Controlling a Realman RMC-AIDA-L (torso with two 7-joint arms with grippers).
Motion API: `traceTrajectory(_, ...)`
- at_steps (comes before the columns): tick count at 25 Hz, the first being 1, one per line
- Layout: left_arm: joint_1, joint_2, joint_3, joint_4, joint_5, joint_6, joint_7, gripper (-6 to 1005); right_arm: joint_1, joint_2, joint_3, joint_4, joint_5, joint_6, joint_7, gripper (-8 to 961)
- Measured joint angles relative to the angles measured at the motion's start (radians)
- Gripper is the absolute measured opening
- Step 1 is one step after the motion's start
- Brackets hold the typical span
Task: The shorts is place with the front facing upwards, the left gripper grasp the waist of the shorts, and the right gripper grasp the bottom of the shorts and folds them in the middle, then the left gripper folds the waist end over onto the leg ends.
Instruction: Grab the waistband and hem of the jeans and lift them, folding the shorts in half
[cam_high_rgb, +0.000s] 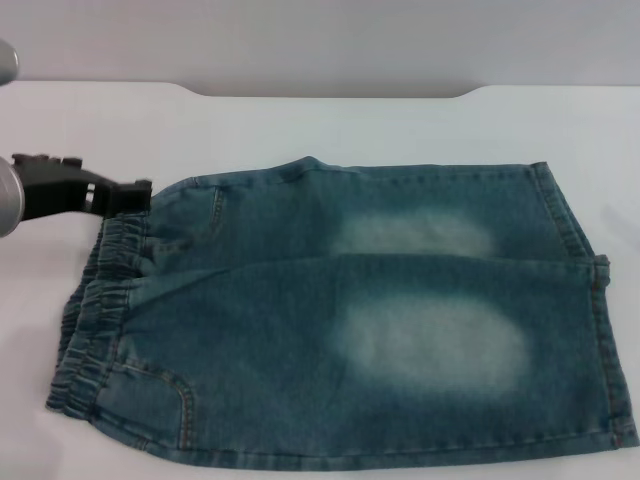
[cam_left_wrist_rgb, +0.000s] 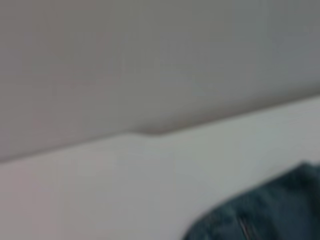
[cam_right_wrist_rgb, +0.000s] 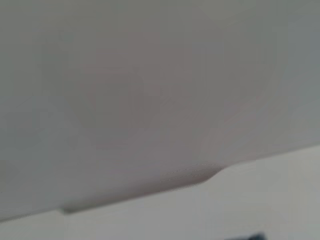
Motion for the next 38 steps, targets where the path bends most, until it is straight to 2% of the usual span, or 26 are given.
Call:
traceTrajectory(3,-0.011,0.000,0.000,-0.013,0.033,-0.057,-0.020,856,-0.012,0.005,0.021,0.081,-0.024,0.078,0.053,669)
traceTrajectory(6,-0.021,0.001,0.005,-0.063,0.101,-0.183,-0.060,856,-0.044,0.008,0.023,0.140,-0.037,0.119,0.095,669)
traceTrajectory(8,-0.023,0.001,0.005,-0.071,0.103,-0.208,-0.062,857,-0.064,0.008,0.026,0.155,-0.040,0.139,0.112,669)
traceTrajectory(10,-0.031,0.001,0.001,-0.094,0.105,-0.300,-0.072,857,-0.084,0.008,0.027,0.160,-0.054,0.157,0.119,669)
traceTrajectory(15,-0.036,0.001,-0.001,-0.143,0.107,-0.432,-0.097,856,-0.119,0.011,0.045,0.165,-0.074,0.168,0.121,668)
traceTrajectory(21,-0.063,0.001,-0.001,-0.169,0.110,-0.562,-0.139,857,-0.134,0.012,0.051,0.250,-0.118,0.177,0.123,668)
traceTrajectory(24,-0.068,0.001,0.003,-0.150,0.112,-0.592,-0.156,857,-0.136,0.013,0.050,0.274,-0.158,0.176,0.122,668)
traceTrajectory(30,-0.092,0.001,0.029,-0.079,0.176,-0.642,-0.194,857,-0.114,0.014,0.050,0.182,-0.160,0.144,0.094,668)
traceTrajectory(38,-0.120,-0.002,0.058,0.001,0.179,-0.635,-0.221,856,-0.091,0.012,0.054,0.175,-0.164,0.142,0.086,668)
